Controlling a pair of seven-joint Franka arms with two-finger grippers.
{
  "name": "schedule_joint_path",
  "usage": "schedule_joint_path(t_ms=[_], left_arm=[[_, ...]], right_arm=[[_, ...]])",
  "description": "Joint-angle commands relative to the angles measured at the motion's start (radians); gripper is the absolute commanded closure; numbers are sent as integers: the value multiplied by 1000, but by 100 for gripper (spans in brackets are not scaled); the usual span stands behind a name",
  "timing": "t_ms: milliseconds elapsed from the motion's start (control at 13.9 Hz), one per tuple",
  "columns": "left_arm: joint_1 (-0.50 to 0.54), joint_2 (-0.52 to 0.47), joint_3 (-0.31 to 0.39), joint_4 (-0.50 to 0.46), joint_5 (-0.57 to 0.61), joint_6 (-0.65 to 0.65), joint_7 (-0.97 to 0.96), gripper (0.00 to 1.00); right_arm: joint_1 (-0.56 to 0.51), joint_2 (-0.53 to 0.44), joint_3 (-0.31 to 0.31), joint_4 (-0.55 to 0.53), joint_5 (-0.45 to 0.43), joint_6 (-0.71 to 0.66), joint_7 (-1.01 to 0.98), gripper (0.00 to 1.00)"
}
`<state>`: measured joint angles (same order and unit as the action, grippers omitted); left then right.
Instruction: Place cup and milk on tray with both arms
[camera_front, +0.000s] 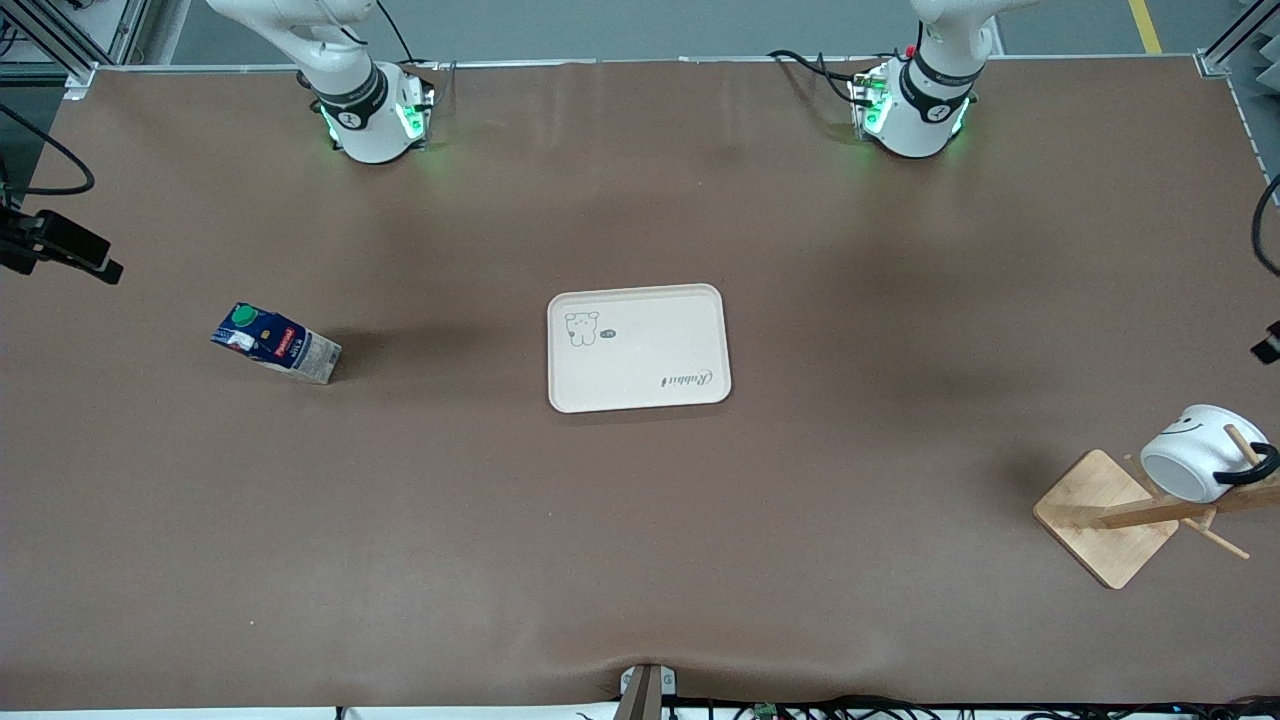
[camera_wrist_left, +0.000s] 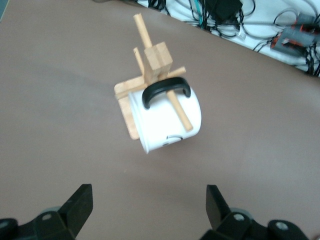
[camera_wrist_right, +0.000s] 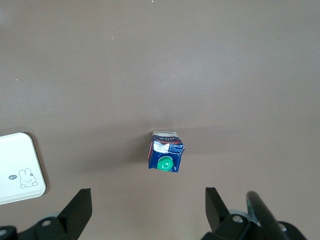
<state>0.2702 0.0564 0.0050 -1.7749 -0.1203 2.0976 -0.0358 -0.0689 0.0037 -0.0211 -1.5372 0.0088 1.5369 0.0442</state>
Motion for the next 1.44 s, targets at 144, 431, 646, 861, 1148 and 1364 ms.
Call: schedule_joint_path(t_ms=[144, 431, 646, 861, 1148, 1364], left_arm=[[12, -69, -7, -237, -87, 261, 20, 0], [11, -69, -10, -288, -87, 311, 63, 0], [20, -59, -8, -316, -87, 337, 137, 0], [59, -37, -8, -316, -90, 381, 259, 0], [57, -4, -10, -311, -113, 444, 281, 0], [54, 26, -17, -302, -137, 505, 307, 0]], right_arm=[[3, 19, 0, 26, -6, -6, -10, 0], [3, 19, 0, 26, -7, -6, -10, 0], [3, 19, 0, 28, -7, -6, -10, 0], [3, 19, 0, 31, -7, -6, -10, 0], [3, 21, 0, 31, -6, -6, -9, 0], [3, 25, 0, 31, -7, -6, -9, 0]])
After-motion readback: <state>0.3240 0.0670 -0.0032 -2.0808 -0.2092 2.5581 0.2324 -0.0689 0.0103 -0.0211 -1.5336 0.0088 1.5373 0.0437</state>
